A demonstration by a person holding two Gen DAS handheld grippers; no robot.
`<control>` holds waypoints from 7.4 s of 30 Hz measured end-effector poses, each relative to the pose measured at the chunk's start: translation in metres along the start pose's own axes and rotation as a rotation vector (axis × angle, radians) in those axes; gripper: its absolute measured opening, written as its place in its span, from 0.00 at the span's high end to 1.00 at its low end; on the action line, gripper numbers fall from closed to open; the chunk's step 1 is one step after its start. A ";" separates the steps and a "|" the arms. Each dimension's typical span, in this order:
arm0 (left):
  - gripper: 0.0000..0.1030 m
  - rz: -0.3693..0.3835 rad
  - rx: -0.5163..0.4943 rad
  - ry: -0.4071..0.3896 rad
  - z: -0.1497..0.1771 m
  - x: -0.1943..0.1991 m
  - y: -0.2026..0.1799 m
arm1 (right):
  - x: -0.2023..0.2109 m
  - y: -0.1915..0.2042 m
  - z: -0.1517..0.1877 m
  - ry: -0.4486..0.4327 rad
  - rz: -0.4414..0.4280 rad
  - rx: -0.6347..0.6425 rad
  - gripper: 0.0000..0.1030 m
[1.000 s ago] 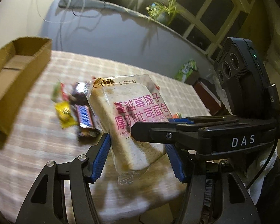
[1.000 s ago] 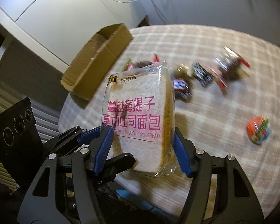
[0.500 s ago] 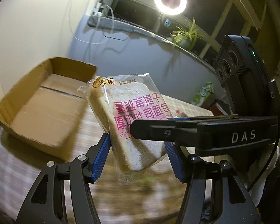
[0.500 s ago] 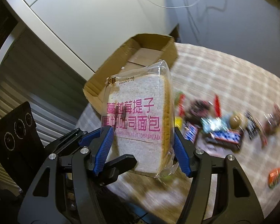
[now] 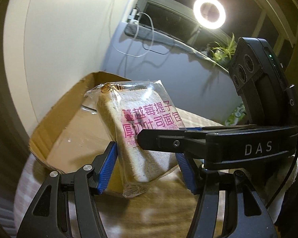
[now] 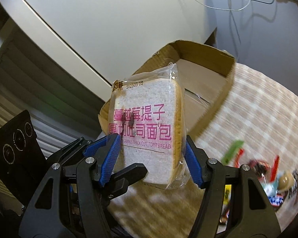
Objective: Organize snacks
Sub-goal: 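Lift the bread loaf with the right tool and lower it into the cardboard box, then open the right tool to release the bread and withdraw, then grasp the orange-blue round candy with the right tool while the left tool grasps the small green candy, then carry both candies over the cardboard box with both tools, then open the right tool to drop the round candy while the left tool drops the green candy, then move both tools back over the candy pile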
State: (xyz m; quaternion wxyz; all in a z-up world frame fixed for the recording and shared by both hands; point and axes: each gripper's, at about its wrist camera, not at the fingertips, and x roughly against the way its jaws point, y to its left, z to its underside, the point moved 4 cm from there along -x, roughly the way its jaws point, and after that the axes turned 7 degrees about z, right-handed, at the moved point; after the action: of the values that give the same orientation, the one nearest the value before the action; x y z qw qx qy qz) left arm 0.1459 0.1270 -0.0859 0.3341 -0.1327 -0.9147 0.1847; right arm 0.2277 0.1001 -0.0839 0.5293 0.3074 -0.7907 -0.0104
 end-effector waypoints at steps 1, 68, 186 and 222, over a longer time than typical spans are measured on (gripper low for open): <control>0.42 -0.005 0.003 -0.002 -0.002 -0.001 0.004 | -0.004 0.002 -0.004 0.003 -0.003 0.002 0.36; 0.54 0.096 -0.172 0.199 0.097 -0.018 -0.118 | 0.152 -0.160 0.146 -0.188 0.407 -0.098 0.25; 0.58 -0.198 -0.023 -0.046 -0.027 -0.010 0.050 | -0.042 -0.045 -0.059 -0.182 0.294 0.194 0.36; 0.58 -0.027 -0.151 0.011 0.027 0.004 -0.073 | 0.118 -0.115 0.074 -0.261 0.466 0.054 0.36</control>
State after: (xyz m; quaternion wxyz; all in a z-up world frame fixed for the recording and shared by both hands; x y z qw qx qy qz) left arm 0.1167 0.0560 -0.0719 0.3305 -0.1462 -0.9259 0.1097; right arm 0.1904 -0.0749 -0.0577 0.4027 0.1269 -0.9017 0.0933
